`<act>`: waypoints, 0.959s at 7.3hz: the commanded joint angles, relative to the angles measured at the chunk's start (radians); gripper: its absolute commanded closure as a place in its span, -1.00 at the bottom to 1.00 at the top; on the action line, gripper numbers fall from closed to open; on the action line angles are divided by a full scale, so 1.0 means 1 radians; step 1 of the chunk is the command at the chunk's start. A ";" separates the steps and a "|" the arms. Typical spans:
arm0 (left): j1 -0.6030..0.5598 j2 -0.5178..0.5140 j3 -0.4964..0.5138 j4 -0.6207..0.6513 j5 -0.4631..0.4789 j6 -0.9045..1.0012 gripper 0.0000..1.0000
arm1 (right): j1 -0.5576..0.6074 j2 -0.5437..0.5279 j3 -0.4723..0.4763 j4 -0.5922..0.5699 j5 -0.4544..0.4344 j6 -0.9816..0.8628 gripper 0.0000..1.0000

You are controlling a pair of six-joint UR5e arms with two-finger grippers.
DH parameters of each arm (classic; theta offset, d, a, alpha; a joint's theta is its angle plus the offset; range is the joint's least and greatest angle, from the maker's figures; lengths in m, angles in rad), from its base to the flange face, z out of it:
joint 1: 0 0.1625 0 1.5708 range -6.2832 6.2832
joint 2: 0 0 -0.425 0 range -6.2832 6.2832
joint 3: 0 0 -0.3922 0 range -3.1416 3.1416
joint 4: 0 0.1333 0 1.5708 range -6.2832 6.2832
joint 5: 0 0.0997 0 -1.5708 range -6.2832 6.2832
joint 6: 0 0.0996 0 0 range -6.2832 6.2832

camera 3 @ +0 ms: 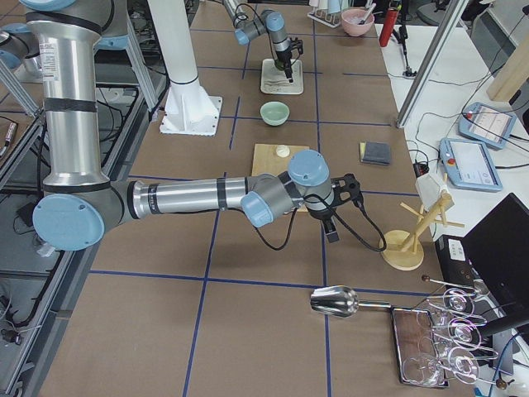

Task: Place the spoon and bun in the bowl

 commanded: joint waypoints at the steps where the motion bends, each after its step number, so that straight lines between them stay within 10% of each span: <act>1: 0.018 0.000 0.004 -0.001 -0.002 0.000 -0.62 | 0.000 0.000 -0.001 0.000 0.000 -0.001 -1.00; 7: 0.050 0.000 0.005 -0.002 -0.004 -0.004 -0.35 | 0.000 0.000 -0.001 0.000 -0.002 0.000 -1.00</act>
